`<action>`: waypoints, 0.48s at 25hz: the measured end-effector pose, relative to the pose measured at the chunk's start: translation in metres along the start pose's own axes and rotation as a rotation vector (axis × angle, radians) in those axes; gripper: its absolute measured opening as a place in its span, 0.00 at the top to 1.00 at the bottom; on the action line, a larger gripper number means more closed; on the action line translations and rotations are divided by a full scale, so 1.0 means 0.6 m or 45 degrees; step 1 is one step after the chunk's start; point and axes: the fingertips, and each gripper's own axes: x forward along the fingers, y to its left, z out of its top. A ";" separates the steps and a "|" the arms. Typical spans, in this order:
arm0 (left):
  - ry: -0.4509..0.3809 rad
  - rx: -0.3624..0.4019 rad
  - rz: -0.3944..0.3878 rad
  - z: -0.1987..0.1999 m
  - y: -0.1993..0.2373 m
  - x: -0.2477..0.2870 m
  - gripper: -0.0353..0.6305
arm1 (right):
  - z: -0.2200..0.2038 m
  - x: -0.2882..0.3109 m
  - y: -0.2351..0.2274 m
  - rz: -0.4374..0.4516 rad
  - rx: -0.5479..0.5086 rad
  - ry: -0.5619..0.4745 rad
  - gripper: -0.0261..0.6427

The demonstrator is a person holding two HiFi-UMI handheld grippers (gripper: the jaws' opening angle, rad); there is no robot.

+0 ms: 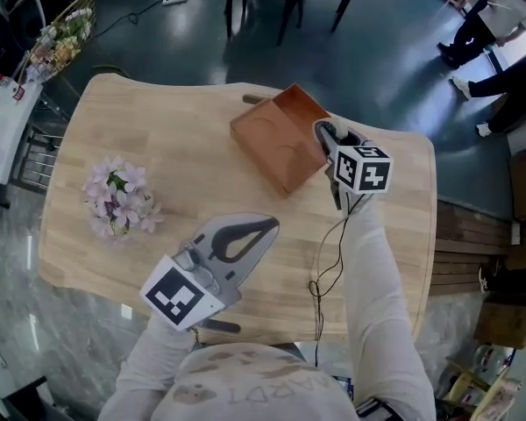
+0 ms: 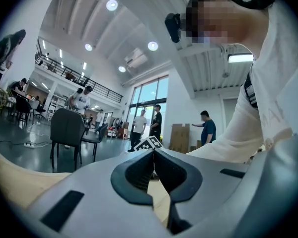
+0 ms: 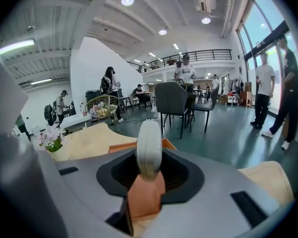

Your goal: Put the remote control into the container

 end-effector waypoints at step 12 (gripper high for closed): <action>0.040 -0.036 0.027 -0.027 0.037 0.013 0.93 | -0.067 0.102 -0.060 -0.041 0.012 0.254 0.78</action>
